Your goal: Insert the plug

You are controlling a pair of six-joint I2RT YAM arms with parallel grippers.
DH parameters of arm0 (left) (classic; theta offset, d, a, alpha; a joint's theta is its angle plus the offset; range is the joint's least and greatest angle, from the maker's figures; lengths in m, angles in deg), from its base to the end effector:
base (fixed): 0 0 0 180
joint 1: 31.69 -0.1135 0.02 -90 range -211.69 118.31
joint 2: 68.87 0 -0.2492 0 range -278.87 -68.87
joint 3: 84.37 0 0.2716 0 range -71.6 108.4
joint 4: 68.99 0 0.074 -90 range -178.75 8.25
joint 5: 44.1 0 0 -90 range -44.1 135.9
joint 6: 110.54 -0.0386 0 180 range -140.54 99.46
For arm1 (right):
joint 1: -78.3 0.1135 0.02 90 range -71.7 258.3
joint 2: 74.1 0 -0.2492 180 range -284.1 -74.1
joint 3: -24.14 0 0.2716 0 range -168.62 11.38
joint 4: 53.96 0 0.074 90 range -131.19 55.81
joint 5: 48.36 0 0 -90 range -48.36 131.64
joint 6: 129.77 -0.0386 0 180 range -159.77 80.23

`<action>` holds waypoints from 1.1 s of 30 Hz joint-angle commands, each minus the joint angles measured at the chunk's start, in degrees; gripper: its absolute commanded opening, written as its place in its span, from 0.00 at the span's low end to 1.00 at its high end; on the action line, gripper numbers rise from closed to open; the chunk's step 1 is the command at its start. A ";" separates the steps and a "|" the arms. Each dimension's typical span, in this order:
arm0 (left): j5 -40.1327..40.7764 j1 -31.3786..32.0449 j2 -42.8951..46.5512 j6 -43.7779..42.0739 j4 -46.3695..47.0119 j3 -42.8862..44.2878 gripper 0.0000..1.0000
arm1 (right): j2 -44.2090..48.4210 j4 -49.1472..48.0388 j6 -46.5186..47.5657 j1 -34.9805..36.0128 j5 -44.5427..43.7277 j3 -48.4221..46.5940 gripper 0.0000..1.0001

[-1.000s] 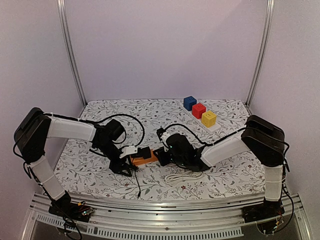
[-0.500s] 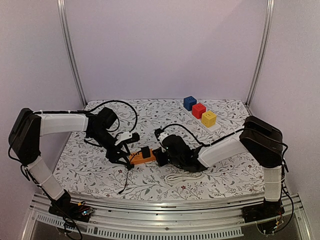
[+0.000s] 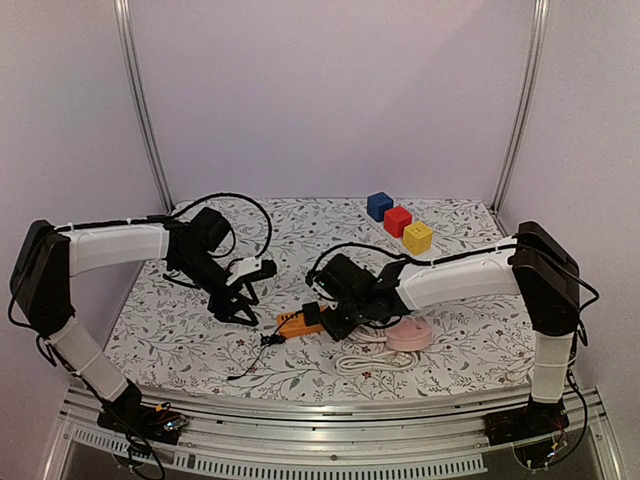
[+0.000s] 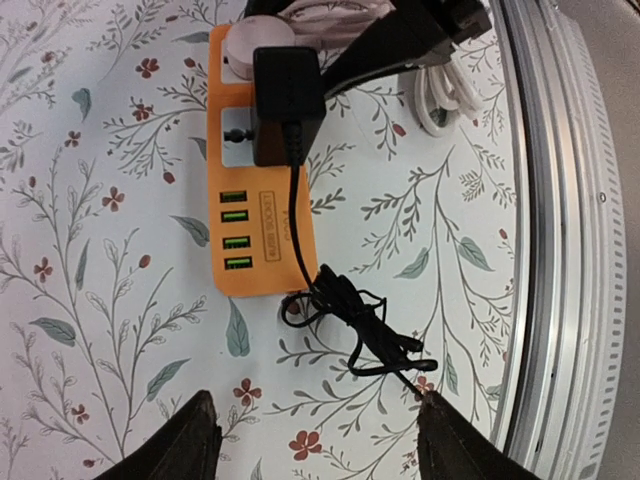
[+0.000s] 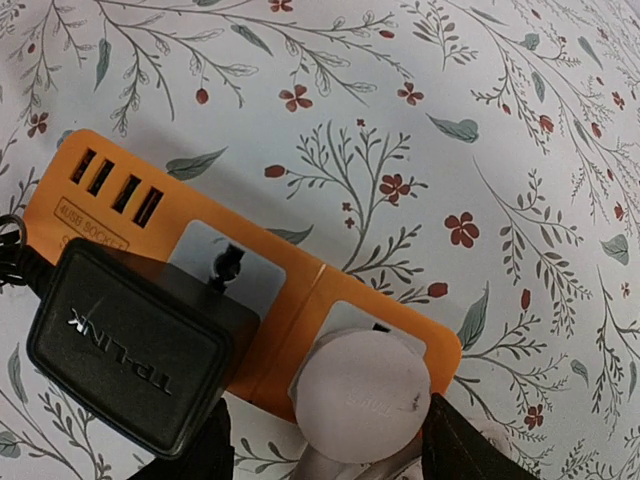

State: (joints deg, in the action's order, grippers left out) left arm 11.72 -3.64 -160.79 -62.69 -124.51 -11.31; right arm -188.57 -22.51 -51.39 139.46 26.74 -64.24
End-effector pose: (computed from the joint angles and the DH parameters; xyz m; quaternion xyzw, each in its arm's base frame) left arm 0.2668 -0.1667 0.1727 0.5772 0.7518 -0.2730 0.1646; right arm 0.2146 0.3692 0.1270 -0.3660 0.8796 0.0642 0.2970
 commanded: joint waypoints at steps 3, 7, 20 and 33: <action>0.51 -0.19 3.26 -0.04 -1.40 0.87 0.68 | 5.32 13.47 2.77 -1.69 6.42 -1.40 0.65; 0.54 -0.19 3.46 0.07 -1.47 1.35 0.68 | 9.60 12.17 4.14 -2.73 9.87 -1.20 0.66; 0.98 -0.10 3.24 0.81 -1.58 1.87 0.68 | 15.25 16.81 -1.79 -9.51 11.22 -6.22 0.35; 1.31 -0.10 3.06 1.11 -1.62 1.25 0.68 | 2.78 2.25 -8.64 -8.75 21.56 4.72 0.29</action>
State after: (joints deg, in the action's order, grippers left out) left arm 13.12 -3.64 -158.21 -62.13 -125.50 -10.48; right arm -179.20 -15.50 -56.24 129.87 43.88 -63.10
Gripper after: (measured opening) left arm 0.682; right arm 0.287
